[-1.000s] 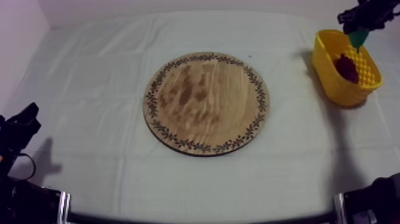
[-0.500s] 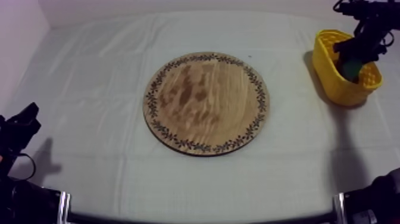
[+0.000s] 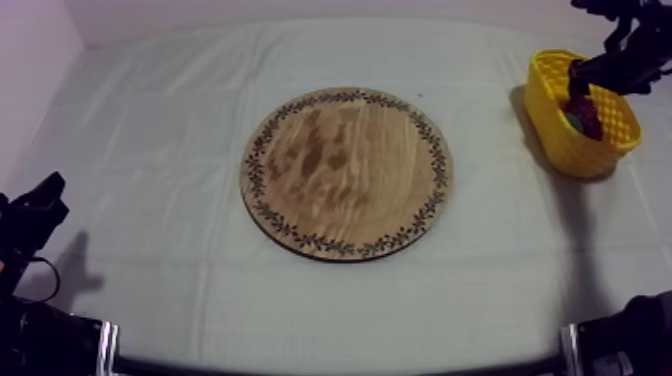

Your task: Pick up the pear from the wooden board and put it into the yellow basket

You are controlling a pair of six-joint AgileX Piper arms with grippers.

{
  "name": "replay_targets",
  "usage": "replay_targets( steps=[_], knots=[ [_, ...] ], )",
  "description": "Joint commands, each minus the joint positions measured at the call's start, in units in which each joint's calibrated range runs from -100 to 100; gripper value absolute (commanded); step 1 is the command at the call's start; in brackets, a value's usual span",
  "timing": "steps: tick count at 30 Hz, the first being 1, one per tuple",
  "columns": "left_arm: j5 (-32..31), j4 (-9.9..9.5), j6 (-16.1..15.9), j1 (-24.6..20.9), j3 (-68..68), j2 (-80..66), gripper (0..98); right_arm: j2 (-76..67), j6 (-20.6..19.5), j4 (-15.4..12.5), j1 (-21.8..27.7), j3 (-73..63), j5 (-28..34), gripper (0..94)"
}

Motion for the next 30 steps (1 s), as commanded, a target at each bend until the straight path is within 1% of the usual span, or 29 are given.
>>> replay_targets(
  steps=[1, 6, 10, 13, 18, 22, 24, 27, 30],
  knots=[
    [-0.01, -0.02, -0.01, 0.02, 0.0, 0.0, 0.1, -7.12, 0.29, -0.27, 0.12, 4.79, -3.37, 67.9],
    [-0.01, -0.02, -0.01, 0.02, 0.0, 0.0, 0.1, -19.73, 2.52, -2.67, 1.43, 15.99, -10.88, 62.8],
    [-0.01, -0.02, -0.01, 0.02, 0.0, 0.0, 0.1, -31.92, 5.56, -6.09, 2.33, 26.32, -15.59, 59.5],
    [-0.01, -0.02, -0.01, 0.02, 0.0, 0.0, 0.1, -41.82, 8.08, -9.15, 2.16, 33.55, -17.4, 55.8],
    [-0.01, -0.02, -0.01, 0.02, 0.0, 0.0, 0.1, -58.33, 12.84, -15.04, 0.0, 44.03, -17.7, 47.7],
    [-0.01, -0.02, -0.01, 0.02, 0.0, 0.0, 0.1, -71.6, 17.13, -20.2, -1.85, 51.27, -15.94, 39.2],
    [-0.01, -0.02, -0.01, 0.02, 0.0, 0.0, 0.1, -77.36, 18.53, -22.22, -2.58, 54.34, -14.95, 35.4],
    [-0.01, -0.02, -0.01, 0.02, 0.0, 0.0, 0.1, -84.15, 19.49, -24.49, -3.43, 58.29, -13.95, 27.8],
    [-0.01, -0.02, -0.01, 0.02, 0.0, 0.0, 0.1, -88.97, 17.17, -24.19, -4.18, 60.43, -11.79, 17.0]
  ],
)
